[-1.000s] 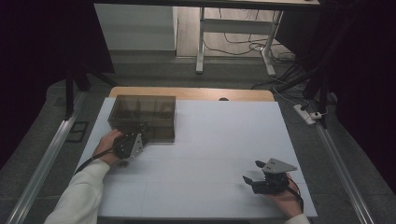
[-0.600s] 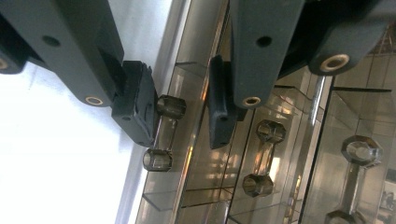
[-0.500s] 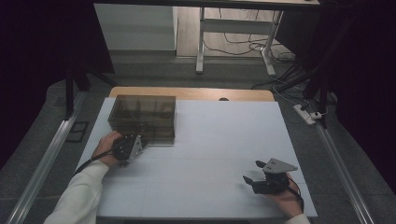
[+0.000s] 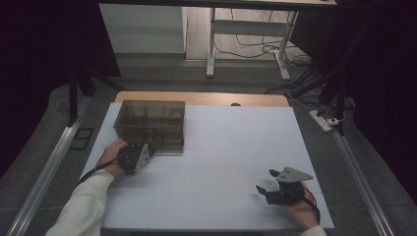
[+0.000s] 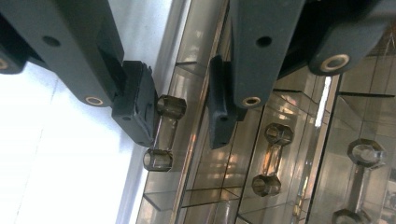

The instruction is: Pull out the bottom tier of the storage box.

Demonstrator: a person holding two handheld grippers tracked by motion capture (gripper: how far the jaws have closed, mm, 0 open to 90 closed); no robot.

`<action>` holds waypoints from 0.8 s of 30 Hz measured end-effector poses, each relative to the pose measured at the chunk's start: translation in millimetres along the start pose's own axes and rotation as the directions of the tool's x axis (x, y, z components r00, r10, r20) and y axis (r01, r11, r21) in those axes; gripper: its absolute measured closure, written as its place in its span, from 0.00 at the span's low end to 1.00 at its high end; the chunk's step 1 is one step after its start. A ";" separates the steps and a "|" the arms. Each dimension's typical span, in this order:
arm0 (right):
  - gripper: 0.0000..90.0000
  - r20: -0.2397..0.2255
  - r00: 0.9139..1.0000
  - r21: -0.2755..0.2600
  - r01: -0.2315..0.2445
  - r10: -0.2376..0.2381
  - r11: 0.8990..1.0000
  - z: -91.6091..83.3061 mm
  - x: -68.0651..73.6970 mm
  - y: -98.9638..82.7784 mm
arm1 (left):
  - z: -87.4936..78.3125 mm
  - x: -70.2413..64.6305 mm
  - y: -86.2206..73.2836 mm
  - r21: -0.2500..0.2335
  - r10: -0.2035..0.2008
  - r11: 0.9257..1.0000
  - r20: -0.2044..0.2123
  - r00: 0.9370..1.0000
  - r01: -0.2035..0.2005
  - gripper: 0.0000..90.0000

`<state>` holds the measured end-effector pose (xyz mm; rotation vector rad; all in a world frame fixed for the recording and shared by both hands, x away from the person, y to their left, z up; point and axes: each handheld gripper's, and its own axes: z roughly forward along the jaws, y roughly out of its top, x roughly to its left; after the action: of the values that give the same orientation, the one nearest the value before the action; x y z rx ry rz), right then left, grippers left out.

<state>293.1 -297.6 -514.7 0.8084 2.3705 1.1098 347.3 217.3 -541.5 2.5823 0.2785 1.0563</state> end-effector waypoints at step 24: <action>0.25 -0.002 1.000 -0.007 -0.005 0.005 1.000 -0.3 -0.9 -0.7 | -10.4 -8.7 0.5 -0.004 0.017 1.000 0.009 1.000 -0.016 0.72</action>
<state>293.4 -298.7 -514.9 0.8113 2.3662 1.1209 333.8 216.7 -540.0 2.5900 0.2531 1.0490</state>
